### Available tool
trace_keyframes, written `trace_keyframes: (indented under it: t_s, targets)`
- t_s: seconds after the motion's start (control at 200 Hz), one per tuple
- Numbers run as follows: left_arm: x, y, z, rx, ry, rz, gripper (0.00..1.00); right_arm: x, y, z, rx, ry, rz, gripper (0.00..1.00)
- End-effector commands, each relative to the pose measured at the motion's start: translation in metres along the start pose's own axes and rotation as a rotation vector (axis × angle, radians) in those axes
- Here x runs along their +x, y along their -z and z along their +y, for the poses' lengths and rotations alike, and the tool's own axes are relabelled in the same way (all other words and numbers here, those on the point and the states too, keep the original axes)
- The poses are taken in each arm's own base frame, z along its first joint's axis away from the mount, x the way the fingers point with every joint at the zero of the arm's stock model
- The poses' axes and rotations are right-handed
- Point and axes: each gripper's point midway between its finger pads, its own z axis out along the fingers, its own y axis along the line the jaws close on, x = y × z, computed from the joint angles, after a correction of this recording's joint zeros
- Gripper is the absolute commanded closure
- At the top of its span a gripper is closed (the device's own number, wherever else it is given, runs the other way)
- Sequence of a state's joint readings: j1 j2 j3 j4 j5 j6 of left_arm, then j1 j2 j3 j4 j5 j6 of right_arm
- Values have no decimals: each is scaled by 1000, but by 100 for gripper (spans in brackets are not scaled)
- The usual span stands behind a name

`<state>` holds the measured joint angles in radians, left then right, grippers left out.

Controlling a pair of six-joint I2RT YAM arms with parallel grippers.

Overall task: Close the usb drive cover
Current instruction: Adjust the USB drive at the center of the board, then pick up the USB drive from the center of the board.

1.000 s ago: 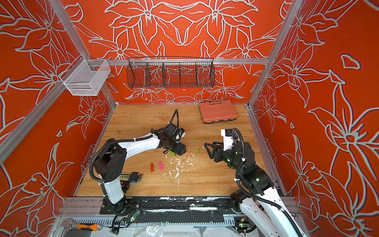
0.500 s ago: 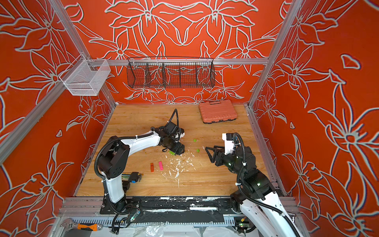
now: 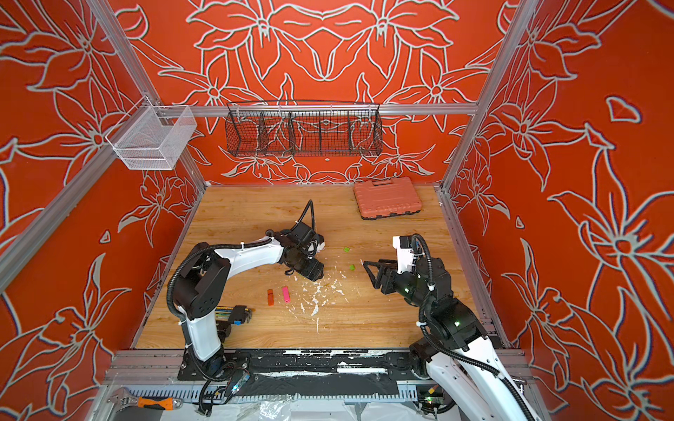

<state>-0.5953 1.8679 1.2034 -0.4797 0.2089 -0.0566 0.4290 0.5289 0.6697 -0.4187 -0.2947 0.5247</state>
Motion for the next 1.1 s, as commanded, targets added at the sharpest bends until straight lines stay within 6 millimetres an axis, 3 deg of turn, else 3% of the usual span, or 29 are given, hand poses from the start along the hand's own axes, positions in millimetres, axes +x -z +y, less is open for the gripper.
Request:
trace_keyframes:
  t_s: [0.0, 0.15, 0.375, 0.555, 0.731, 0.846, 0.926, 1.096]
  targets:
    - [31, 9, -1, 5, 73, 61, 18, 2, -3, 0, -13, -8, 0, 36]
    - [47, 14, -5, -48, 60, 55, 19, 3, -9, -2, -9, -10, 4, 36]
    - [29, 5, 7, -130, 12, 53, 21, 4, -17, -2, -11, -6, 40, 36]
    - [22, 4, 7, -134, 2, 55, 27, 20, -18, -32, 152, -10, 117, 36]
    - [41, 2, 9, -150, -4, 127, 39, 34, -24, -65, 329, -28, 204, 36]
    - [49, 2, 15, -178, -6, 147, 43, 43, -34, -79, 398, -29, 269, 36]
    - [50, 1, 16, -186, -7, 151, 54, 45, -41, -86, 427, -29, 288, 36]
    - [46, -4, 14, -172, -10, 154, 63, 55, -63, -100, 476, 15, 385, 37]
